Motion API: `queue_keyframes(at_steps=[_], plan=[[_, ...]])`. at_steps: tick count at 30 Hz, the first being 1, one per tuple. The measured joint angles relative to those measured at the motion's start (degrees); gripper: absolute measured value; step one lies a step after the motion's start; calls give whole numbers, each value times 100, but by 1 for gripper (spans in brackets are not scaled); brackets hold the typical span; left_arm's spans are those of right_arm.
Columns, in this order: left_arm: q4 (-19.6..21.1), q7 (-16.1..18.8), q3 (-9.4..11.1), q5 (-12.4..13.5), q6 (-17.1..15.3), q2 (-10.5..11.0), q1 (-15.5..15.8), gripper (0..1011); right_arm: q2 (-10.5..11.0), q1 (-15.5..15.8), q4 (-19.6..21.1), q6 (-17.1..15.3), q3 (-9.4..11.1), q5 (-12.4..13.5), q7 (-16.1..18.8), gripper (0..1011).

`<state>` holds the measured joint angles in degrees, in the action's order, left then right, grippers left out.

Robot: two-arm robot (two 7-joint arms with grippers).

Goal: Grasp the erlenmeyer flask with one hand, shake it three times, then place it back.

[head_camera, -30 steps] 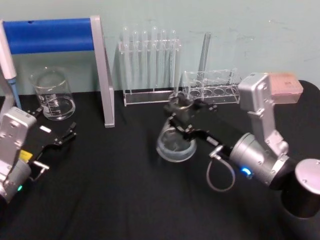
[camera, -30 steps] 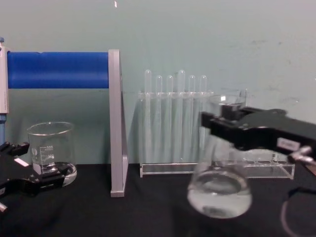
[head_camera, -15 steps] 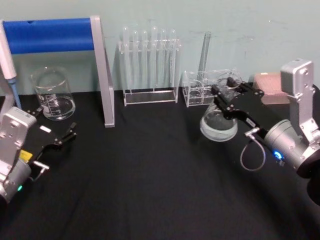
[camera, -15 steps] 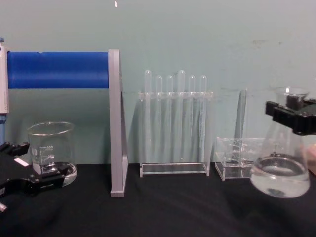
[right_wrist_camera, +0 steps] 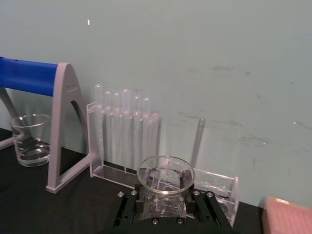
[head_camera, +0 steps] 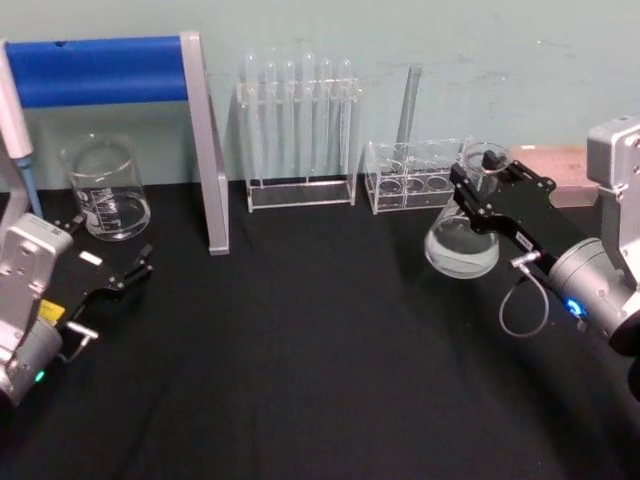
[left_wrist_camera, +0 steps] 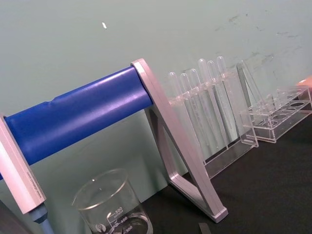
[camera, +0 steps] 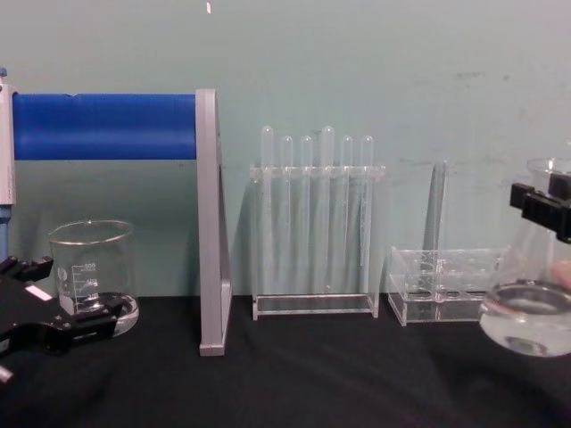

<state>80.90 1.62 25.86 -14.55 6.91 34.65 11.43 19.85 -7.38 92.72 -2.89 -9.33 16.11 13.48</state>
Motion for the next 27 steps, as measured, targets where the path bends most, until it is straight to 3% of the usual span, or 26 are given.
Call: queue_keyframes(at_steps=[7,21,27], plan=[[0,0,0,0,0,0,0,1001,-74,9,54,-7,-107,-10,163,450],[0,0,0,0,0,0,0,1001,-86,-3,222,-40,-756,48,679,450],[0,0,0,0,0,0,0,1001,-68,-43,221,-46,-912,88,737,449]])
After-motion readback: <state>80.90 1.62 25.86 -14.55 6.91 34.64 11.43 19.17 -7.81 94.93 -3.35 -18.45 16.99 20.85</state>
